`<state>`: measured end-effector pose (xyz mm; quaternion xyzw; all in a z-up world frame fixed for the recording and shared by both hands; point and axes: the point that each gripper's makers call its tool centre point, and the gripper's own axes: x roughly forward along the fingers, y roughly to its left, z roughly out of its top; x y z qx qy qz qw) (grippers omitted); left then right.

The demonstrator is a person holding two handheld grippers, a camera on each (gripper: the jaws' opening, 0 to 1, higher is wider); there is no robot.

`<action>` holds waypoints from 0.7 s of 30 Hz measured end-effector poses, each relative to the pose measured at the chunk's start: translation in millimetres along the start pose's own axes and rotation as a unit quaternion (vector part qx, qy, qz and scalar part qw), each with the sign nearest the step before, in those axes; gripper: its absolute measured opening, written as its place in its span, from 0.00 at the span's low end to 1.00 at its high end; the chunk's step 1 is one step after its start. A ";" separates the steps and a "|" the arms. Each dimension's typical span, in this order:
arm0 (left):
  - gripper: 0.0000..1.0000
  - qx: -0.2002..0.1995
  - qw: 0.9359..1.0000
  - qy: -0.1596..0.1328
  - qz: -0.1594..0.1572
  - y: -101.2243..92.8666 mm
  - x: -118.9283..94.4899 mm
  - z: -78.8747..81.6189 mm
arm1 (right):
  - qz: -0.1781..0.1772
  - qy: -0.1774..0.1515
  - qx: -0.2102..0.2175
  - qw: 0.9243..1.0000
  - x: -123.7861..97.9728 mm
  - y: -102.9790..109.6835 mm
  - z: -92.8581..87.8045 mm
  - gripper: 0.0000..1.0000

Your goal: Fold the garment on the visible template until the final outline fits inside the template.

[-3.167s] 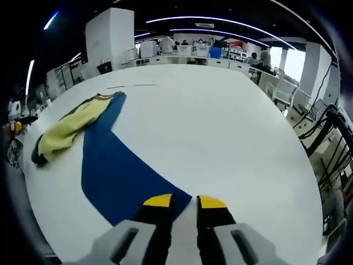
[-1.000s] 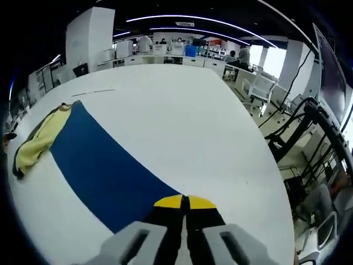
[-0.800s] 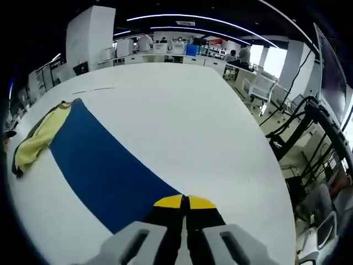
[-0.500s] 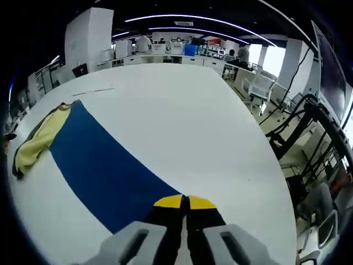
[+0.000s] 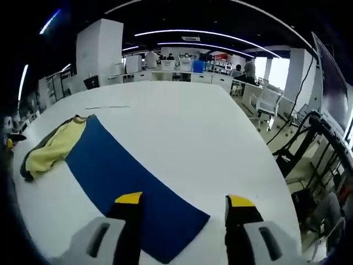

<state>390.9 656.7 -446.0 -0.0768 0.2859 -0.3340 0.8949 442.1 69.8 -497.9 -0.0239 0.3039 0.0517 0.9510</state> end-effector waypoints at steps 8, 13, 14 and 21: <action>0.87 0.003 1.000 -0.010 -0.007 -3.0 -0.8 3.0 | 0.065 -0.049 -0.017 0.997 -27.7 39.2 25.6 0.84; 0.87 0.003 1.000 -0.016 -0.014 -6.5 0.2 3.9 | 0.092 -0.048 -0.043 0.994 -45.3 62.4 26.7 0.89; 0.87 0.003 1.000 -0.017 -0.016 -7.6 0.3 4.4 | 0.101 -0.049 -0.042 0.993 -50.8 70.5 27.8 0.90; 0.87 0.010 1.000 -0.015 -0.023 -9.3 1.9 3.7 | 0.147 -0.058 -0.055 0.986 -71.6 100.0 33.6 1.00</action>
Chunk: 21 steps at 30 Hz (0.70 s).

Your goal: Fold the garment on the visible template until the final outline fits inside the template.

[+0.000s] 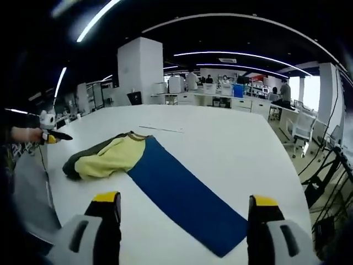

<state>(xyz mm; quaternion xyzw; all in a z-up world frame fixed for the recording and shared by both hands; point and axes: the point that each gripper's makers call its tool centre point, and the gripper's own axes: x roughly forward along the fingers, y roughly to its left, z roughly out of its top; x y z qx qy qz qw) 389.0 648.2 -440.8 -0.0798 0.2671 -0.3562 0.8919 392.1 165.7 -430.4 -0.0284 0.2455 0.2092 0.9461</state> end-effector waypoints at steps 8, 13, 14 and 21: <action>0.87 0.008 1.000 0.000 -0.010 -7.8 3.5 -0.5 | 0.040 -0.009 -0.028 0.999 -7.7 40.7 15.0 0.99; 0.87 0.038 0.999 0.018 -0.017 -14.8 7.1 -6.2 | 0.073 -0.017 -0.043 0.996 -10.9 67.4 24.2 0.99; 0.87 0.039 0.999 0.020 -0.018 -18.2 9.1 -7.3 | 0.079 -0.019 -0.042 0.996 -11.6 72.6 25.8 0.99; 0.86 0.055 0.998 0.031 -0.030 -27.5 12.9 -14.8 | 0.120 -0.026 -0.054 0.991 -17.2 117.8 30.5 0.98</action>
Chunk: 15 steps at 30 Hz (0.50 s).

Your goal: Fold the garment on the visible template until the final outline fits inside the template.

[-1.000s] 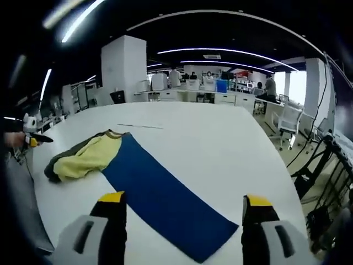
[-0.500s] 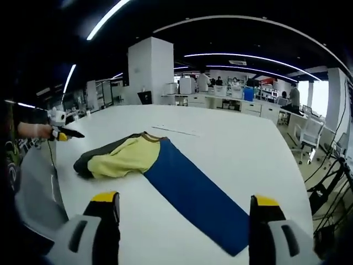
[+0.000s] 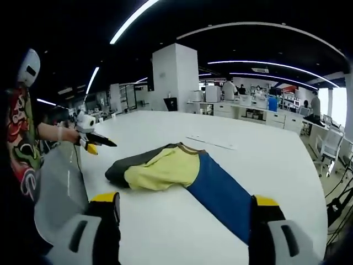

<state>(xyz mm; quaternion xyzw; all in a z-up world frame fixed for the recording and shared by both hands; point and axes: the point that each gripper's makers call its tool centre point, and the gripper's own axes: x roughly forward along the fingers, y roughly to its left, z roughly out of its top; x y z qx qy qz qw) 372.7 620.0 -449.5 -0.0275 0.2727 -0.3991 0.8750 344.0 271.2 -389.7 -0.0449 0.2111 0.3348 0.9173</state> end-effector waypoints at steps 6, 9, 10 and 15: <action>0.84 0.028 0.999 0.015 -0.007 -14.0 6.0 -5.2 | 0.014 -0.008 0.001 1.000 2.7 22.5 4.3 0.96; 0.82 0.052 0.998 0.019 -0.008 -19.1 8.9 -5.5 | 0.012 -0.008 0.003 1.000 2.5 27.1 5.5 0.95; 0.81 0.071 0.997 0.024 -0.008 -20.8 10.2 -6.1 | 0.011 -0.008 0.004 1.000 2.3 27.7 5.9 0.95; 0.69 0.135 0.990 0.039 -0.007 -27.8 16.9 -9.2 | 0.005 -0.007 0.007 1.000 1.2 30.0 7.6 0.93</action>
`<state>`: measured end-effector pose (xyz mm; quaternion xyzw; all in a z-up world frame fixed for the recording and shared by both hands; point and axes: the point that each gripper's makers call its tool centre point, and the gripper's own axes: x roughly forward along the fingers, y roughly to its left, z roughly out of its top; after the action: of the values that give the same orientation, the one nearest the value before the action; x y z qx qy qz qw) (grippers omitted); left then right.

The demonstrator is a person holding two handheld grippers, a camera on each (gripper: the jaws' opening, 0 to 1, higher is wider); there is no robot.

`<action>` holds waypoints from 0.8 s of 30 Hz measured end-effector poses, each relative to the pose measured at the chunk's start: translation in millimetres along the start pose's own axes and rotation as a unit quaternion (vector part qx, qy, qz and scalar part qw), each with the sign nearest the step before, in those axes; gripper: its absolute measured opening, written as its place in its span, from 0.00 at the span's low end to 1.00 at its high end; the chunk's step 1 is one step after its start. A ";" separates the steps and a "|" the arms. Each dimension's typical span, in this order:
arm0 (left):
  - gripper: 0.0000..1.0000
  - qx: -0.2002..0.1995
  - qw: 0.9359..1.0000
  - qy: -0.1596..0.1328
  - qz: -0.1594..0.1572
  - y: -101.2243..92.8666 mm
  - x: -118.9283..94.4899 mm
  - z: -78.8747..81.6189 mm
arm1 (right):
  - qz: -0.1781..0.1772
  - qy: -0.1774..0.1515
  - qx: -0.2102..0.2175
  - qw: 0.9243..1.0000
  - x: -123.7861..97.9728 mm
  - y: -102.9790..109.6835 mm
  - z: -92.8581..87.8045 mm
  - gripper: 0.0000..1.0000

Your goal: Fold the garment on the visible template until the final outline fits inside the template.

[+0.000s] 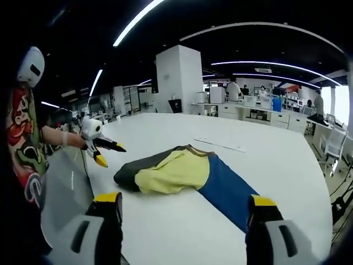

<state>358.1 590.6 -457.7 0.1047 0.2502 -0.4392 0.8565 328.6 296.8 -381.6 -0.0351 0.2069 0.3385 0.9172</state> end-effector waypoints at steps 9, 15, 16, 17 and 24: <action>0.48 0.175 0.982 0.066 -0.008 -8.2 29.9 -18.2 | 0.003 -0.004 0.009 1.000 2.4 -6.9 -3.5 0.90; 0.45 0.208 0.976 0.063 -0.014 -22.9 47.5 -13.1 | 0.000 -0.008 0.014 1.000 -1.8 -12.2 -2.9 0.89; 0.44 0.212 0.975 0.064 -0.014 -23.2 49.3 -13.8 | 0.000 -0.008 0.014 1.000 -2.1 -12.5 -3.0 0.88; 0.44 0.216 0.974 0.066 -0.015 -24.4 52.3 -15.0 | 0.000 -0.009 0.015 1.000 -2.7 -12.2 -3.2 0.88; 0.43 0.244 0.966 0.084 -0.016 -24.9 62.3 -25.6 | 0.002 -0.005 0.018 1.000 -4.8 -2.1 -5.7 0.87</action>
<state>359.9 542.5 -510.9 0.3428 0.2078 -0.4899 0.7742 324.6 291.1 -385.0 -0.0162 0.2085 0.3363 0.9182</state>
